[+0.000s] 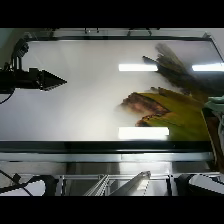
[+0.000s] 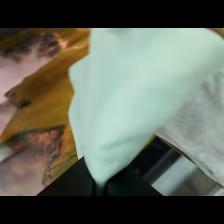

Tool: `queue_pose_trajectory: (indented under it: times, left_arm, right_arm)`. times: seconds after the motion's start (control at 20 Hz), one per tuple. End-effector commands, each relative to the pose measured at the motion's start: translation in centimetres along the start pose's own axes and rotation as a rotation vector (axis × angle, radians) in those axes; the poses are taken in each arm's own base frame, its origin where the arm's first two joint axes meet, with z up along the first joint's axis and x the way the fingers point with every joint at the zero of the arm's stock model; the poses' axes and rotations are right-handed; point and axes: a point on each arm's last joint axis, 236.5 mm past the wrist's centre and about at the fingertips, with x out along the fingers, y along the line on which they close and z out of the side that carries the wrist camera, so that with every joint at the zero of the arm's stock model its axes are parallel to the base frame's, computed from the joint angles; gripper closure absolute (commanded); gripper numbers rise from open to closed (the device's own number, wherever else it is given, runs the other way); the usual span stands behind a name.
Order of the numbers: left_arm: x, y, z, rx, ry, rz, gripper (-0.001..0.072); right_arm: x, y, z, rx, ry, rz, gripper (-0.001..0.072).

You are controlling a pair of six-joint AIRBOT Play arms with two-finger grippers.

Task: Fold the shirts.

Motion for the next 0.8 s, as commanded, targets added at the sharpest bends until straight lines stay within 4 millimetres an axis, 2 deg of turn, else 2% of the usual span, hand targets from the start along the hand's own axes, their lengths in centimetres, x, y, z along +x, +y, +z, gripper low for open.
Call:
queue_pose_trajectory:
  times: [0.0,0.1,0.25,0.35,0.5,0.55,0.6,0.65,0.75]
  left_arm:
    - [1.4,-0.9,-0.7,0.048,0.044,-0.025,0.0689]
    - [1.9,-1.3,-1.1,0.063,0.062,-0.037,0.069]
    - [2.4,-1.7,-1.4,0.075,0.08,-0.048,0.069]
    - [2.4,-1.8,-1.5,0.075,0.083,-0.051,0.069]
    - [2.4,-1.8,-1.5,0.074,0.085,-0.053,0.0689]
    - [2.4,-1.8,-1.5,0.074,0.084,-0.053,0.069]
    - [2.4,-1.8,-1.5,0.074,0.085,-0.053,0.069]
    - [2.4,-1.8,-1.5,0.074,0.084,-0.053,0.069]
    - [2.4,-1.7,-1.3,0.074,0.076,-0.05,0.069]
  right_arm:
    - [-1.0,-5.5,-2.5,0.113,-0.014,-0.222,0.0699]
    - [0.7,-9.4,-5.4,0.122,0.072,-0.36,0.0698]
    - [4.7,-14.6,-10.6,0.155,0.27,-0.536,0.0698]
    - [7.6,-17.1,-14.1,0.152,0.398,-0.61,0.0698]
    - [10.9,-20.1,-17.0,0.132,0.485,-0.688,0.0695]
    - [11.5,-20.3,-17.6,0.13,0.517,-0.692,0.0576]
    - [11.7,-20.4,-18.0,0.134,0.551,-0.698,0.0226]
    - [11.6,-20.4,-18.4,0.138,0.583,-0.705,0.0017]
    - [10.9,-20.2,-19.2,0.155,0.644,-0.715,0.0019]
